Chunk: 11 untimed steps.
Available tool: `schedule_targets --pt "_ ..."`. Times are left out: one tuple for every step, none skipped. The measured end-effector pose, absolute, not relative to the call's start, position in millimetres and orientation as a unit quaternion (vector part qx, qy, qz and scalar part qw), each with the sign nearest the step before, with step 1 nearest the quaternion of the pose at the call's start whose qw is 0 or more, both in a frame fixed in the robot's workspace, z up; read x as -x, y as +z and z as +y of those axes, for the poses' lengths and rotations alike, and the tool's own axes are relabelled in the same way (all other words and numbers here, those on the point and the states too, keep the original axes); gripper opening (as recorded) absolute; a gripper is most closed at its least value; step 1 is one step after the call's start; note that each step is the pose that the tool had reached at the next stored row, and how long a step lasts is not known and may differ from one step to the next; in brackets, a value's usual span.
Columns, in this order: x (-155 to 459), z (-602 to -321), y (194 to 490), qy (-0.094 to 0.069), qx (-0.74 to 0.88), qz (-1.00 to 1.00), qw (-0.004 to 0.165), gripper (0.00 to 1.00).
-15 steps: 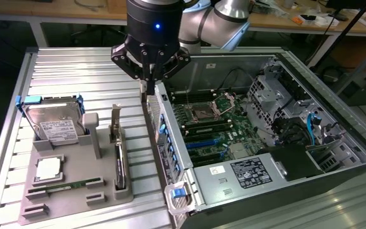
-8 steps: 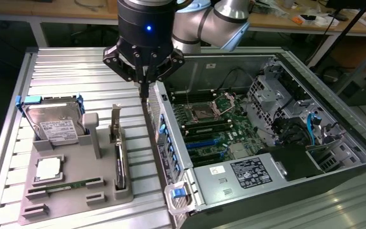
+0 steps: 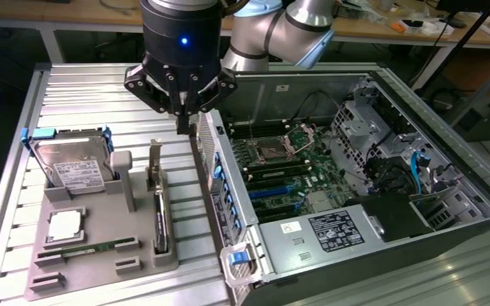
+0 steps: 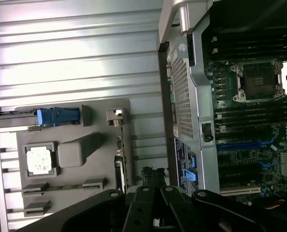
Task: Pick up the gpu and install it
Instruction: 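Reach for the gpu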
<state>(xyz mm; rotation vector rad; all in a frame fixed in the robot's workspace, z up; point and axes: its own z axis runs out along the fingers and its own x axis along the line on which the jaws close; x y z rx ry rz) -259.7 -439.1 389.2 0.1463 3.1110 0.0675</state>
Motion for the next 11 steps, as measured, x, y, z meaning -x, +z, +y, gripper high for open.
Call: schedule_targets --pt "261.1 -439.6 389.2 0.022 -0.047 0.999 0.013 0.11" --pt "262.5 -440.0 389.1 0.022 -0.047 0.999 0.013 0.11" --pt "262.9 -440.2 389.2 0.022 -0.047 0.999 0.013 0.11" --pt "262.9 -440.2 389.2 0.022 -0.047 0.999 0.013 0.17" --pt "262.9 -440.2 389.2 0.022 -0.047 0.999 0.013 0.42" --pt "262.9 -440.2 389.2 0.022 -0.047 0.999 0.013 0.6" --pt "262.9 -440.2 389.2 0.022 -0.047 0.999 0.013 0.65" --pt "262.9 -440.2 389.2 0.022 -0.047 0.999 0.013 0.72" --pt "262.9 -440.2 389.2 0.022 -0.047 0.999 0.013 0.72" --pt "262.9 -440.1 389.2 0.022 -0.047 0.999 0.013 0.78" --pt "262.9 -440.2 389.2 0.022 -0.047 0.999 0.013 0.84"
